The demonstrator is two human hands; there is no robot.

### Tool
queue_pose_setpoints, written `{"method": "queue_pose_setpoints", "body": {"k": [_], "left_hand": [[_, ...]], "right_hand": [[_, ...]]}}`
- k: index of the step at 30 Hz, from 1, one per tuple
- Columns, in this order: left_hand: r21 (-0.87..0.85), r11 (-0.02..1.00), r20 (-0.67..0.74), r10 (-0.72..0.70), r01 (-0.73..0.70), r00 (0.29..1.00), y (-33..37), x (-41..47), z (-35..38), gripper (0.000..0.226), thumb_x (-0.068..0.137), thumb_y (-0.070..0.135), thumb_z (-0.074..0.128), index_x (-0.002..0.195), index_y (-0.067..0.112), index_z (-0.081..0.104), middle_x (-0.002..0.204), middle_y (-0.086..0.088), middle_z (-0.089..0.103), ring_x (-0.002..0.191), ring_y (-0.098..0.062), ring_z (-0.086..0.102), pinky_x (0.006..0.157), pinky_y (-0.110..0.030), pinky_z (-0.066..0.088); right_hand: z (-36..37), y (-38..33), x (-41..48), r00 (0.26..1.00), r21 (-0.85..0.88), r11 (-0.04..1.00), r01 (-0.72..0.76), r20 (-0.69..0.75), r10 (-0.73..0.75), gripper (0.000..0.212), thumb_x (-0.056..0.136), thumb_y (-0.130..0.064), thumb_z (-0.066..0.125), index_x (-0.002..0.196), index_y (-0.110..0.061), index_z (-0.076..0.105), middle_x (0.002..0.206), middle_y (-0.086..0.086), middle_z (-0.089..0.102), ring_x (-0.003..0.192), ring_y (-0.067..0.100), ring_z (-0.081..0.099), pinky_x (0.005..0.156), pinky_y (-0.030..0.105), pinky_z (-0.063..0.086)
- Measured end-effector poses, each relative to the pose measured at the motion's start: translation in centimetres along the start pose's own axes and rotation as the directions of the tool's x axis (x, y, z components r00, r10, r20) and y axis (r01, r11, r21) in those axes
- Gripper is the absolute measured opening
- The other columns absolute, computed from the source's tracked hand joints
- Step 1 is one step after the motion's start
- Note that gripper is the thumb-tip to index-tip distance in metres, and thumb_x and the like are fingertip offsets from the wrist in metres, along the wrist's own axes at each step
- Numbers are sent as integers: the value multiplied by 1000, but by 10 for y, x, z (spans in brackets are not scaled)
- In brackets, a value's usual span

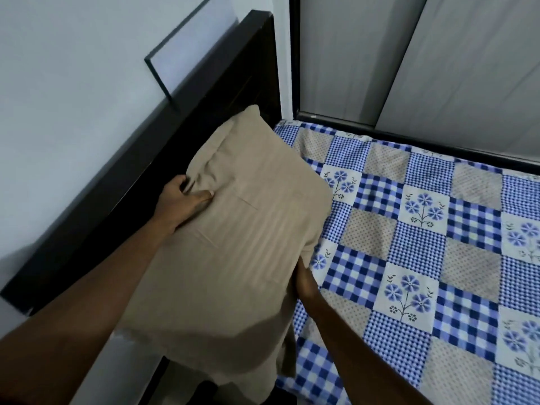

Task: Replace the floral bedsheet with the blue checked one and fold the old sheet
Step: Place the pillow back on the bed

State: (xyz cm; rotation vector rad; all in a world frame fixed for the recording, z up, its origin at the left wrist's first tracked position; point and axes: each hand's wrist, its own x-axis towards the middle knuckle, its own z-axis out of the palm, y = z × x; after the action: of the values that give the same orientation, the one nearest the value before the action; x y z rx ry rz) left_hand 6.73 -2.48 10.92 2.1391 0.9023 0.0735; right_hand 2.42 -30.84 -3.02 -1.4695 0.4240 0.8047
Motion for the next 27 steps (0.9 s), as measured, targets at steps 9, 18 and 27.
{"method": "queue_pose_setpoints", "body": {"k": [9, 18, 27], "left_hand": [[-26, 991, 80, 133, -131, 988, 78, 30, 46, 74, 76, 46, 82, 135, 12, 54, 130, -4, 60, 116, -22, 58, 96, -29, 43], [-154, 975, 123, 178, -159, 976, 129, 171, 116, 65, 88, 37, 73, 142, 10, 48, 140, -7, 54, 123, -24, 54, 97, -25, 39], [-3, 999, 195, 47, -47, 980, 134, 307, 184, 79, 79, 42, 73, 144, 9, 42, 143, -11, 51, 127, -29, 52, 103, -34, 43]], "right_hand": [[-59, -54, 26, 987, 158, 986, 60, -159, -35, 46, 102, -56, 40, 124, -26, 67, 121, -1, 69, 110, 18, 63, 91, 34, 49], [-82, -154, 138, 944, 271, 940, 206, -309, -118, 54, 94, -62, 47, 128, -24, 65, 119, -2, 70, 108, 15, 62, 96, 36, 47], [-69, -183, 280, 956, 28, 995, 97, -280, -86, 43, 102, -46, 47, 140, -26, 46, 120, -7, 56, 112, 8, 54, 102, 21, 41]]}}
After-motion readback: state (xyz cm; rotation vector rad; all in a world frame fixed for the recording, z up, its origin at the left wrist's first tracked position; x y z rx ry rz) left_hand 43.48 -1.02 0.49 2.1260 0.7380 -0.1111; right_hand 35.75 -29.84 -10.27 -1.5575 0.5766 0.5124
